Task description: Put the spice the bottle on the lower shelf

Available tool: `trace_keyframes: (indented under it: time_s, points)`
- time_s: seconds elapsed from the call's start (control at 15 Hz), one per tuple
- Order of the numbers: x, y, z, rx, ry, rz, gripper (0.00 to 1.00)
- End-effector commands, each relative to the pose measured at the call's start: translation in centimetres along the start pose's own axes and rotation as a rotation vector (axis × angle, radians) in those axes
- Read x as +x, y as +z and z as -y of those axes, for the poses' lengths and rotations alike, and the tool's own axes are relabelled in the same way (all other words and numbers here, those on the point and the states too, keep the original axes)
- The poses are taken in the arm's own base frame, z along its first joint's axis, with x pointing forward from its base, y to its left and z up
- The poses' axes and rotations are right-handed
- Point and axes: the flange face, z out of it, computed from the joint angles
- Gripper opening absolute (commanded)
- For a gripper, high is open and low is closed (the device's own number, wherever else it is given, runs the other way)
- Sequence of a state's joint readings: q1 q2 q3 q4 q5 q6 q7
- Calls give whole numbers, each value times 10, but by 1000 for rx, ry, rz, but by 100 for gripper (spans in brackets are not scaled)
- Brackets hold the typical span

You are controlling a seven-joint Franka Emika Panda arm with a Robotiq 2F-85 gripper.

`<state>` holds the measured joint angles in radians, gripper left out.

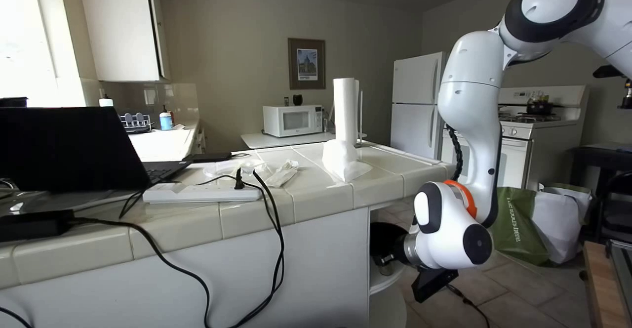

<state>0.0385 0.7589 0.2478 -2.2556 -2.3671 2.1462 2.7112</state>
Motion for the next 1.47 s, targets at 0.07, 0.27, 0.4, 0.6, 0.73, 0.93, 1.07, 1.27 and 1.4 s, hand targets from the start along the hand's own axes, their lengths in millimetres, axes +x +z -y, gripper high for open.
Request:
trace_keyframes:
  time_s: [0.07, 0.27, 0.4, 0.6, 0.73, 0.93, 1.07, 1.27, 1.4]
  points:
    - [1, -2, -4, 17, 56, 10, 84]
    - [1, -3, -6, 12, 71, 28, 100]
    - [0, -4, -9, 3, 73, 51, 100]
    - [-3, -8, -9, 13, 75, 115, 100]
    - [-6, -13, -9, 26, 75, 174, 100]
    - [-8, -17, -12, 6, 80, 280, 100]
    - [-7, -22, -15, -9, 96, 378, 100]
    - [1, -32, -19, -36, 118, 504, 100]
    - [12, -41, -20, -33, 132, 585, 100]
